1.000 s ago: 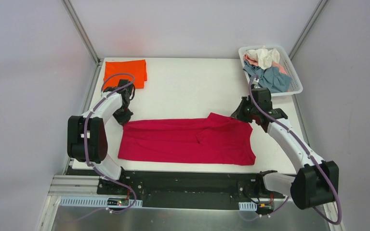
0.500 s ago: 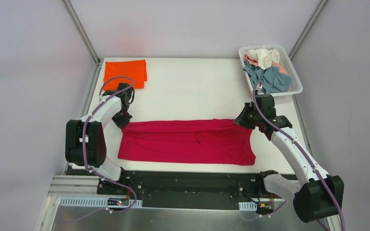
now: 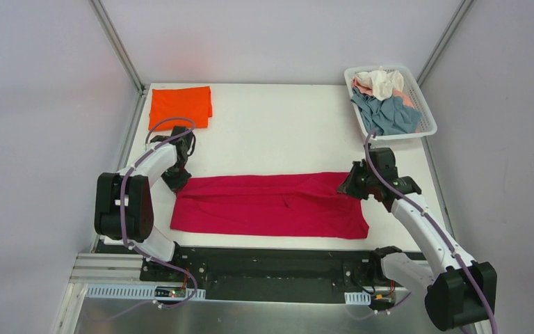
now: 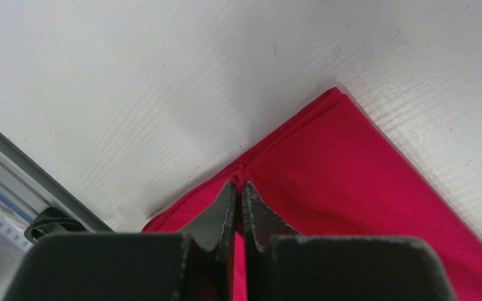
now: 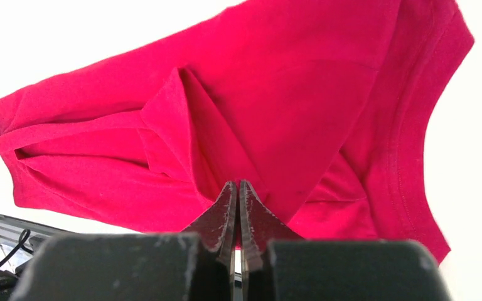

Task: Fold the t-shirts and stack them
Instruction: Fold the other side of the tshirt into a rectangle

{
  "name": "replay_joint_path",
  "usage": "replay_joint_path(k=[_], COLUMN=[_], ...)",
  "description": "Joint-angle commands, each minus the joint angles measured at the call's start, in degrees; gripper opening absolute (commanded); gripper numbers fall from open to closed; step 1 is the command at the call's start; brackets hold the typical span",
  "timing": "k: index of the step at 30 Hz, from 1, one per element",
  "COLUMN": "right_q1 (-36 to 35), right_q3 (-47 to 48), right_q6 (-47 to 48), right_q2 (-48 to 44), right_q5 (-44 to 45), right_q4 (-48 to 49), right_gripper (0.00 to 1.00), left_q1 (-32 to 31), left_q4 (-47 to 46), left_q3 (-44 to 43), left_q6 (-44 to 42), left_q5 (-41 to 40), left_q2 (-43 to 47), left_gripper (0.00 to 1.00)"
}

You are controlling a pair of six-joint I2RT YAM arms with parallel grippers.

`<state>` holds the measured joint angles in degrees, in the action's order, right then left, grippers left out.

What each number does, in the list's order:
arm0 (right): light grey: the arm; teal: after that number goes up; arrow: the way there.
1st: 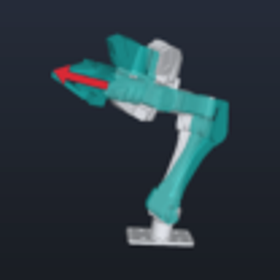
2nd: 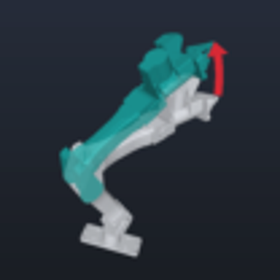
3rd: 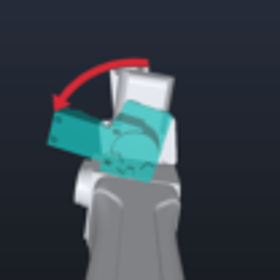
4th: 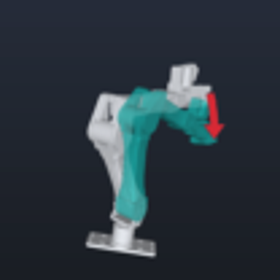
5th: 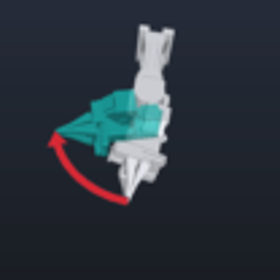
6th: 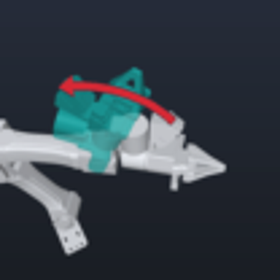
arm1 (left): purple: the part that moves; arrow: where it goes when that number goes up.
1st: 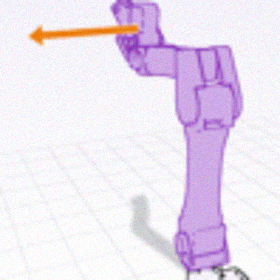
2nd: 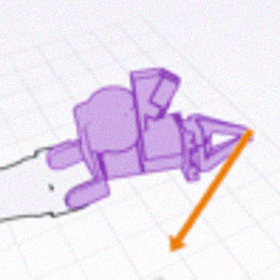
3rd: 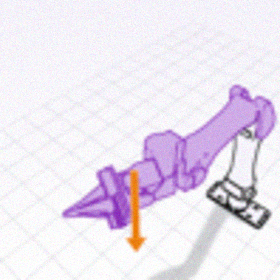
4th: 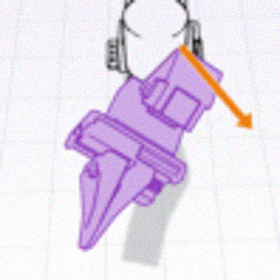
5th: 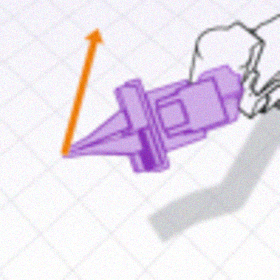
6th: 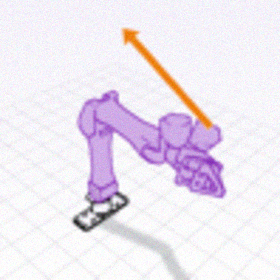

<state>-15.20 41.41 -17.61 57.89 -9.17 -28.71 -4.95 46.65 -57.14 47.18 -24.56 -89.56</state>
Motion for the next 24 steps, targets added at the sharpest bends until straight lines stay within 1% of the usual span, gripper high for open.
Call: replay_joint_path(k=[1,6,8,10,11,13,14,16,17,19,21,22,23,24], right_q1=[-0.2,-0.2,-0.2,-0.3,-0.2,-0.2,-0.2,-0.2,-0.2,-0.2,-0.2,-0.2,-0.2,-0.2], right_q3=[-1.8,-2.7,-3.5,-4.5,-5.0,-6.3,-6.9,-7.5,-7.7,-8.5,-9.3,-9.8,-10.4,-10.6], right_q6=[-2.3,-4.2,-4.7,-5.8,-6.9,-9.8,-11.3,-14.2,-15.3,-16.9,-18.5,-19.1,-19.6,-19.8], right_q2=[-2.1,-1.3,-1.3,-1.2,-1.3,-1.4,-1.4,-1.3,-1.3,-1.4,-1.8,-2.1,-2.7,-3.5], right_q5=[-1.7,0.5,0.6,-0.3,-0.7,-0.8,-0.2,2.3,3.8,5.8,6.1,5.5,5.0,4.6], right_q4=[-1.8,-3.0,-2.4,-2.1,-2.1,-2.8,-3.6,-6.2,-7.5,-9.3,-10.3,-10.6,-10.6,-10.5], right_gripper=[0.0,0.0,0.02,0.02,0.03,0.07,0.09,0.11,0.13,0.2,0.32,0.42,0.47,0.49], left_q1=[-0.6,-0.6,-0.6,-0.6,-0.6,-0.6,-0.6,-0.6,-0.6,-0.6,-0.6,-0.6,-0.6,-0.6], left_q4=[0.4,0.3,0.1,0.0,0.1,0.1,0.1,0.2,0.3,0.5,1.9,2.9,3.9,4.8], left_q3=[1.1,2.1,2.6,2.9,3.1,3.4,3.5,3.9,4.0,3.8,3.0,2.6,1.9,1.5], left_q6=[1.0,1.5,1.8,1.8,1.8,2.0,2.3,2.7,2.9,2.9,3.3,3.9,4.4,4.6], left_q5=[-1.4,-2.5,-2.4,-2.5,-2.3,-2.3,-2.3,-2.3,-2.5,-3.1,-4.2,-4.7,-5.4,-5.7], left_q2=[0.4,-0.1,-0.7,-1.3,-1.7,-1.8,-1.4,-0.6,-0.1,1.0,1.8,2.2,2.6,3.1], left_gripper=[0.0,0.01,0.04,0.11,0.2,0.3,0.34,0.38,0.42,0.51,0.67,0.75,0.88,0.97])
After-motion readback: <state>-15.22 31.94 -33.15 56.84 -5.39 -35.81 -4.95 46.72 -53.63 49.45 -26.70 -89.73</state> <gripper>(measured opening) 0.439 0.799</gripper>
